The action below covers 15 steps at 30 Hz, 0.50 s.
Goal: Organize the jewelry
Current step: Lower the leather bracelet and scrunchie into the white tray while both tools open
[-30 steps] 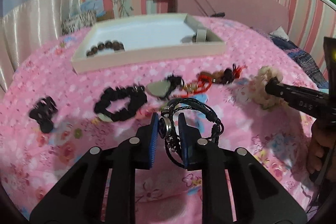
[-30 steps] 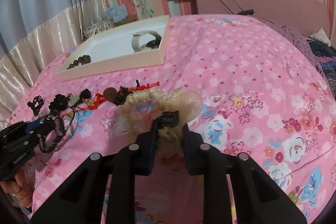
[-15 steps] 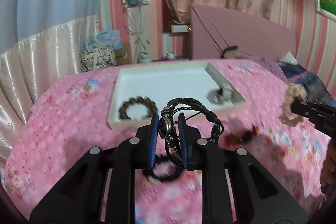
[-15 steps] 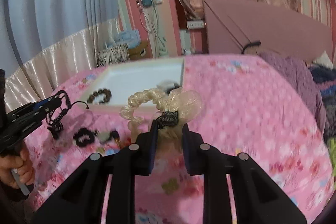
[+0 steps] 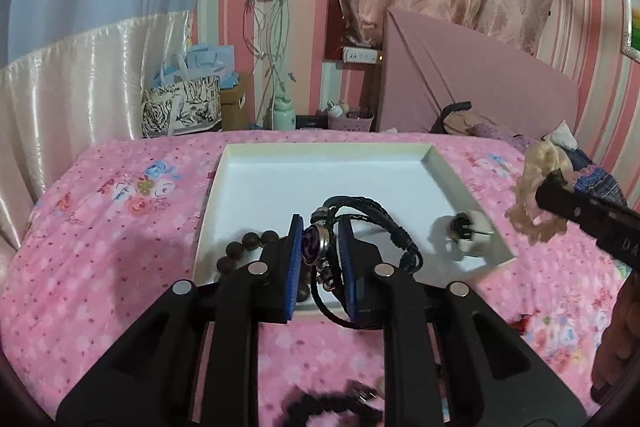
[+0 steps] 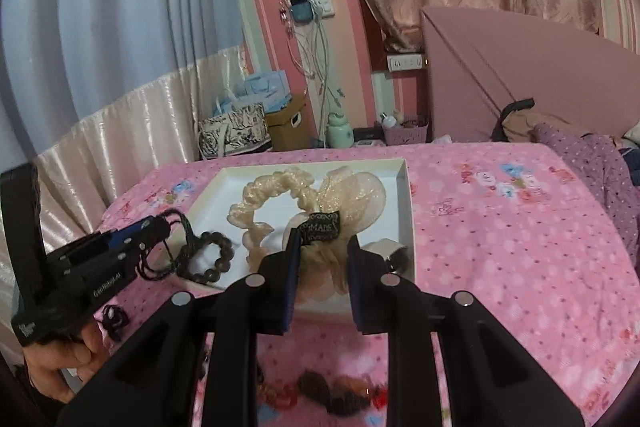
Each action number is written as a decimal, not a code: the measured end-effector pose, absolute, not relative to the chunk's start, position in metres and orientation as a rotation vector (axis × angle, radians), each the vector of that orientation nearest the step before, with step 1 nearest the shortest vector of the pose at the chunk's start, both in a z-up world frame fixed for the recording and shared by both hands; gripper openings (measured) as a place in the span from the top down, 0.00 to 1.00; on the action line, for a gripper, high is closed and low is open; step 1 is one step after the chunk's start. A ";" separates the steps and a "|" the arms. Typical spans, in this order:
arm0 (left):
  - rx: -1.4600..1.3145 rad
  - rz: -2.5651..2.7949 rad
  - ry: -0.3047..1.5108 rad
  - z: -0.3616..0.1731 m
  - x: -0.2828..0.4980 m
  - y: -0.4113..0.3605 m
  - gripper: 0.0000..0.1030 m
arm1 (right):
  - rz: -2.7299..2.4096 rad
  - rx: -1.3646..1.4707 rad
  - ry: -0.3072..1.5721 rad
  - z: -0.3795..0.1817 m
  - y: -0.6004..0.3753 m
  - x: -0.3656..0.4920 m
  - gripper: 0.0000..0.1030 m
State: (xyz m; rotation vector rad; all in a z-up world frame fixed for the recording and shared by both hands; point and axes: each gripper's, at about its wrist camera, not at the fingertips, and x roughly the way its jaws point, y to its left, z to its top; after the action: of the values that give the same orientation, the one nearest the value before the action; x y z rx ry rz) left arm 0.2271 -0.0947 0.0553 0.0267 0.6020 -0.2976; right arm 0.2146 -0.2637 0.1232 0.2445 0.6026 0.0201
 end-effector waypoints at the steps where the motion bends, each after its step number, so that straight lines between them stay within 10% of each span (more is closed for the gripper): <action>1: 0.022 -0.292 0.612 0.051 0.234 -0.093 0.84 | 0.028 0.255 0.610 0.120 -0.265 0.223 0.79; 15: 0.059 -0.259 0.701 0.005 0.276 -0.102 0.84 | 0.063 0.224 0.759 0.050 -0.229 0.287 0.79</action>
State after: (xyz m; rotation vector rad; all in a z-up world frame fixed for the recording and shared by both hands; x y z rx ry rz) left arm 0.2761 -0.1023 0.0048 0.0588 0.7010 -0.2587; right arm 0.2867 -0.2286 0.0497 0.2243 0.7590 0.0633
